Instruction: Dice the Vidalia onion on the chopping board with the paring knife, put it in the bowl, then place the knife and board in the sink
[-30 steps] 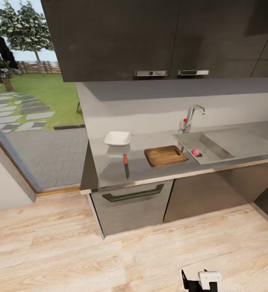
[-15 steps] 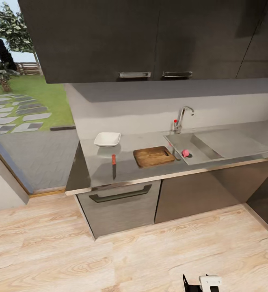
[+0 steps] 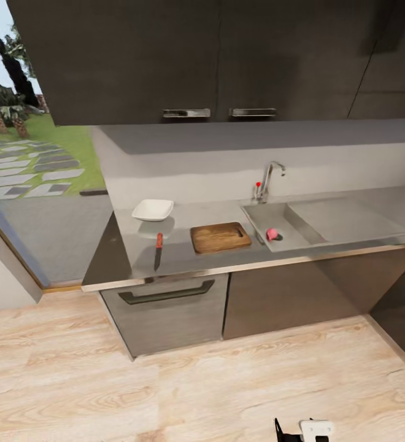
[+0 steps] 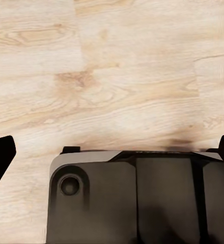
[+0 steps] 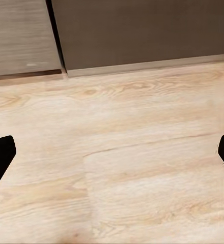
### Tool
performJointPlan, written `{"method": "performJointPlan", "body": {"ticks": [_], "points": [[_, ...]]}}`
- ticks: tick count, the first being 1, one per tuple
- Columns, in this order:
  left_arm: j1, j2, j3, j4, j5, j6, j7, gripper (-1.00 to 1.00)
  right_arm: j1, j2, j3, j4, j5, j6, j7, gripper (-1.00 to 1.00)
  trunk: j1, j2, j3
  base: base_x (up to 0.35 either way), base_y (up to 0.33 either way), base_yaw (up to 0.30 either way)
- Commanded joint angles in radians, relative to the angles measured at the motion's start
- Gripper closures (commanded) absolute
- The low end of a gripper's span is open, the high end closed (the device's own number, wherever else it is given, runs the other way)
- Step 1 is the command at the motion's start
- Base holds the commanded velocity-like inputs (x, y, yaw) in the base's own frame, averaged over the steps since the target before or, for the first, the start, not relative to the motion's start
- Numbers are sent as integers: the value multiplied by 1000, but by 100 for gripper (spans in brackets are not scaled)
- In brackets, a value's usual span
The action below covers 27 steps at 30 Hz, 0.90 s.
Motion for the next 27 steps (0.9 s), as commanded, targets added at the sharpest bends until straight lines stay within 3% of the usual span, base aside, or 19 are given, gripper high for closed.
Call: {"method": "performJointPlan", "body": {"ticks": [1,16,27], "points": [[0,-1,2,-2,1,3,-4,-100,-2,-1,9,0,-11,-7,-6,-100,1,-2,-2,0,-306,17],[0,-1,2,-1,1,3,-4,-100,-2,0,9,9,-9,-7,-4,-100,1,-2,-2,0,-306,3],[0,-1,2,-2,1,3,-4,-100,-2,0,8,18,-7,-8,38,-100,1,-2,-2,0,-306,0]]}}
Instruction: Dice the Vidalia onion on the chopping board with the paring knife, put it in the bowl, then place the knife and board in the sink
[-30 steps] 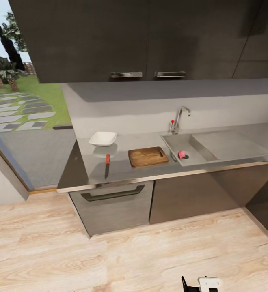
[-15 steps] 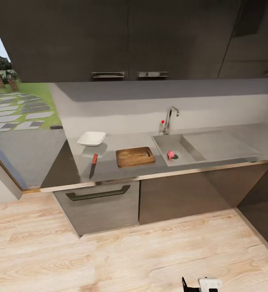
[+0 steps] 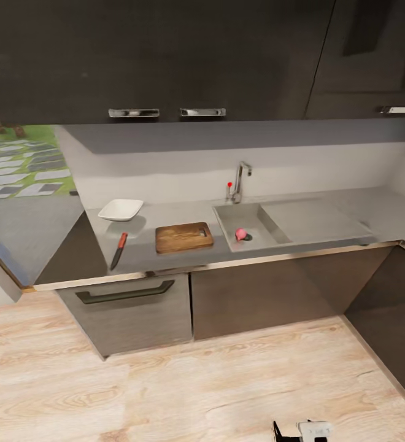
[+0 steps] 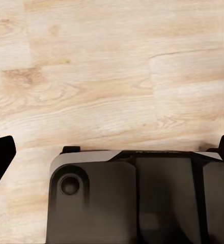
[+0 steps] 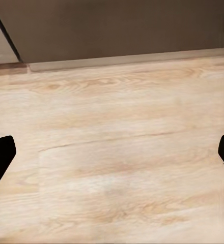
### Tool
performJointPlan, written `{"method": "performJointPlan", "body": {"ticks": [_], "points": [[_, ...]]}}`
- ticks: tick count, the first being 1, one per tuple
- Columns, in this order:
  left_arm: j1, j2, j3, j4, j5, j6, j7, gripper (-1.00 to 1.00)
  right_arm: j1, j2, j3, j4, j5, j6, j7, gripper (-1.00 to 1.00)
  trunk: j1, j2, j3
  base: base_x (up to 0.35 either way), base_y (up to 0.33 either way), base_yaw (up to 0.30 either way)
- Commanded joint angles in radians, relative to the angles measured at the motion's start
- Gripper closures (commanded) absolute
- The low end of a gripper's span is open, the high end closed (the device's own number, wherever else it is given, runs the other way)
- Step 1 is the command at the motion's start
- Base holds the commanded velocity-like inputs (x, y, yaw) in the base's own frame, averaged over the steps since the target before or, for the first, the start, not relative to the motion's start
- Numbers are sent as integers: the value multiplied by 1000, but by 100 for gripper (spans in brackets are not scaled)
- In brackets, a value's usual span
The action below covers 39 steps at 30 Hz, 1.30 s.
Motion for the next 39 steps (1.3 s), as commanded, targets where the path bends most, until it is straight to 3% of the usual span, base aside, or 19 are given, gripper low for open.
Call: {"method": "performJointPlan", "body": {"ticks": [1,19,39], "points": [[0,-1,2,-2,1,3,-4,-100,-2,-1,8,3,-10,-6,-6,-100,1,-2,-2,0,-306,0],[0,-1,2,-3,1,3,-3,-100,-2,2,10,16,-10,-6,-6,-100,1,-2,-2,0,-306,3],[0,-1,2,-1,1,3,-3,-100,-2,2,10,16,-10,-6,-6,-100,1,-2,-2,0,-306,122]]}}
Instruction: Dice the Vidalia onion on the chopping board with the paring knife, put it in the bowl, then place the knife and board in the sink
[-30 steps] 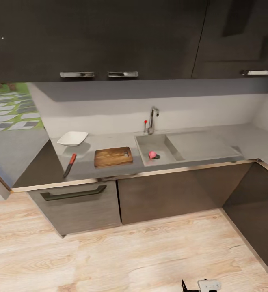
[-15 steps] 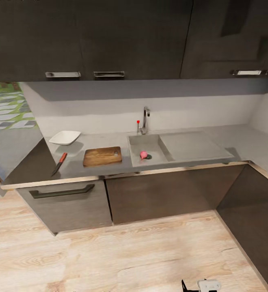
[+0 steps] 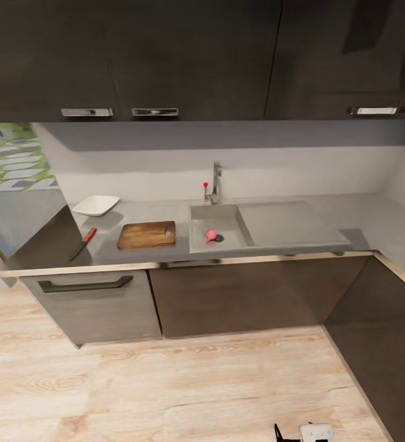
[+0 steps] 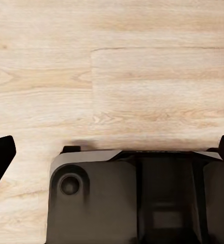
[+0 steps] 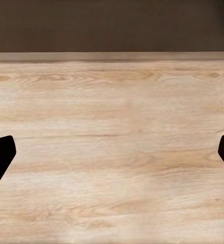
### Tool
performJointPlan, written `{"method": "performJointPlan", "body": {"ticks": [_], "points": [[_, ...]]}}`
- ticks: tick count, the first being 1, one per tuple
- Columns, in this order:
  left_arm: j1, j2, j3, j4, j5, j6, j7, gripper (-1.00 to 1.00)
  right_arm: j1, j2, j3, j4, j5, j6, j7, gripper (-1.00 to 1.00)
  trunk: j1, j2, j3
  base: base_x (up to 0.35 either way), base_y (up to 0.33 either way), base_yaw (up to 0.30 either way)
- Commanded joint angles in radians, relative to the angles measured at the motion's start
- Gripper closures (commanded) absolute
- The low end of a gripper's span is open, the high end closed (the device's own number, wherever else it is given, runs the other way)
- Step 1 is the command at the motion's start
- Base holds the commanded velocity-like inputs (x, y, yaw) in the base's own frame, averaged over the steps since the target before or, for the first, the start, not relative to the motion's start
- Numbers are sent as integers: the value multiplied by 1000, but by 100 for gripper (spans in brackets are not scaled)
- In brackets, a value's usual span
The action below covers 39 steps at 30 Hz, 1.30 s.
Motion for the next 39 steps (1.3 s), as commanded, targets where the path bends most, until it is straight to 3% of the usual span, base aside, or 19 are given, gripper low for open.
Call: {"method": "performJointPlan", "body": {"ticks": [1,16,25,31,33,35,39], "points": [[0,-1,2,-2,1,3,-4,-100,-2,-1,8,-1,-10,-6,-6,-100,1,-2,-2,29,-306,6],[0,-1,2,-2,1,3,-4,-100,-2,10,8,13,-9,-6,-6,-100,1,-2,-2,86,-306,92],[0,-2,3,19,1,3,-5,-100,-2,14,8,27,-8,-7,-6,-100,1,-2,-2,21,-58,59],[-2,-4,5,-79,-5,25,-1,-100,-2,14,8,27,-8,-7,-6,-100,1,-2,-2,1,-4,4],[-5,-5,5,-115,-6,49,1,-100,-2,14,8,28,-8,-7,-6,-100,1,-2,-2,0,0,0],[-50,-15,-5,-199,-7,159,3,-100,-2,14,8,28,-9,-7,-6,-100,1,-2,-2,0,0,0],[-151,-22,-39,-278,-10,311,4,-100,-2,15,8,28,-9,-7,-6,-100,1,-2,-2,0,0,0]]}}
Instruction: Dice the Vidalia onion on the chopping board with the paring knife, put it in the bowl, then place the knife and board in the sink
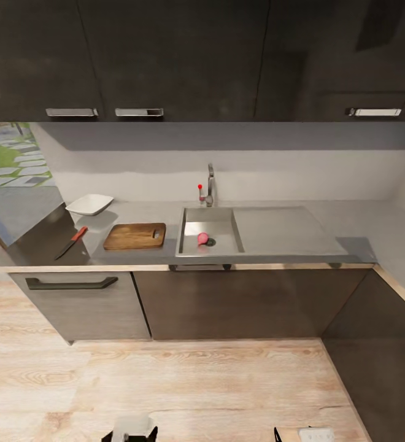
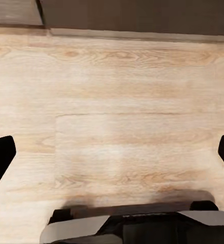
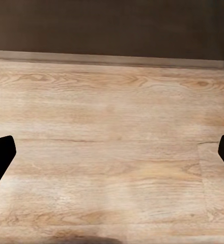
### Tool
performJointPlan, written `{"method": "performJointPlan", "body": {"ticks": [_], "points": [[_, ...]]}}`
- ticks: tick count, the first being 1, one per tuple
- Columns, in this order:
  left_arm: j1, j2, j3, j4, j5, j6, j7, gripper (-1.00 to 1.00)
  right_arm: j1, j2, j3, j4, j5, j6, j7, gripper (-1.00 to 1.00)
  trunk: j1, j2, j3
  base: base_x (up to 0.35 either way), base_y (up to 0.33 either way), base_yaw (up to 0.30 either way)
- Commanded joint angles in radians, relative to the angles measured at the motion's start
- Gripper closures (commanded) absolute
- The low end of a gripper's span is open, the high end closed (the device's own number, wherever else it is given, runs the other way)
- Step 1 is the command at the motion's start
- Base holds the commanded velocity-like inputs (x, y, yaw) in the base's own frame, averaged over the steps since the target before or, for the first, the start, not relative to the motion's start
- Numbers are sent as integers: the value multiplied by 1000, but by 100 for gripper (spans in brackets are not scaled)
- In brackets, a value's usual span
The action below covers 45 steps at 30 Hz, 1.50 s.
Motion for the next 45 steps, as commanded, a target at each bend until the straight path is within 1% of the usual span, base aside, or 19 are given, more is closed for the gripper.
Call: {"method": "performJointPlan", "body": {"ticks": [1,4,7,8,9,12,15,16,17,20,25,28,31,32,34,36,40,43,45], "points": [[-59,-2,-10,-33,0,72,-3,-100,-2,-1,8,2,-10,-6,-7,-100,1,-2,-2,0,0,0],[-154,-4,-28,-65,1,170,-4,-100,-2,-1,8,8,-10,-6,-6,-100,1,-2,-2,0,0,0],[-235,-4,-55,-76,1,235,-3,-100,-2,-1,8,9,-11,-6,-7,-100,1,-2,-2,0,0,0],[-274,-5,-69,-79,1,259,-3,-100,-2,-1,8,10,-12,-6,-7,-100,1,-2,-2,0,0,0],[-358,-12,-89,-85,1,303,-3,-100,-2,-1,8,10,-11,-5,-7,-100,1,-2,-2,0,0,0],[-415,-26,-95,-88,2,340,-3,-100,-2,-1,8,10,-11,-5,-7,-100,1,-2,-2,0,0,0],[-510,-44,-99,-93,2,411,-3,-100,-2,-1,7,10,-11,-5,-7,-100,1,-2,-2,0,0,0],[-525,-45,-100,-93,2,419,-3,-100,-2,-1,7,10,-11,-5,-7,-100,1,-2,-2,0,0,0],[-574,-48,-100,-93,3,437,-2,-100,-2,-1,7,10,-11,-5,-7,-100,1,-2,-2,0,0,0],[-678,-55,-101,-93,7,476,-1,-100,-2,-1,7,10,-11,-4,-7,-100,1,-2,-2,0,0,0],[-765,-56,-101,-91,9,550,-2,-100,-2,-1,7,10,-11,-5,-7,-100,1,-2,-2,0,0,0],[-832,-57,-101,-79,10,586,-3,-100,-2,-1,7,10,-12,-4,-7,-100,1,-2,-2,0,0,0],[-937,-59,-101,2,11,601,-3,-100,-2,-1,7,10,-12,-4,-7,-100,1,-2,-2,0,0,0],[-951,-59,-101,19,11,602,-3,-100,-2,-1,7,10,-12,-4,-7,-100,1,-2,-2,0,0,0],[-1032,-61,-101,132,10,602,-3,-100,-2,-1,7,11,-12,-4,-7,-100,1,-2,-2,0,0,0],[-1068,-62,-101,185,10,601,-2,-100,-2,-1,7,11,-12,-4,-7,-100,1,-2,-2,0,0,0],[-1209,-63,-101,392,8,597,-2,-100,-2,-1,7,12,-12,-4,-7,-100,1,-2,-2,0,0,-92],[-1240,-61,-102,431,7,596,-3,-100,-2,-1,7,13,-11,-4,-7,-100,1,-2,-1,0,0,-226],[-1247,-56,-103,422,6,597,-3,-100,-2,-1,7,13,-11,-4,-7,-100,1,-2,0,0,0,-266]]}}
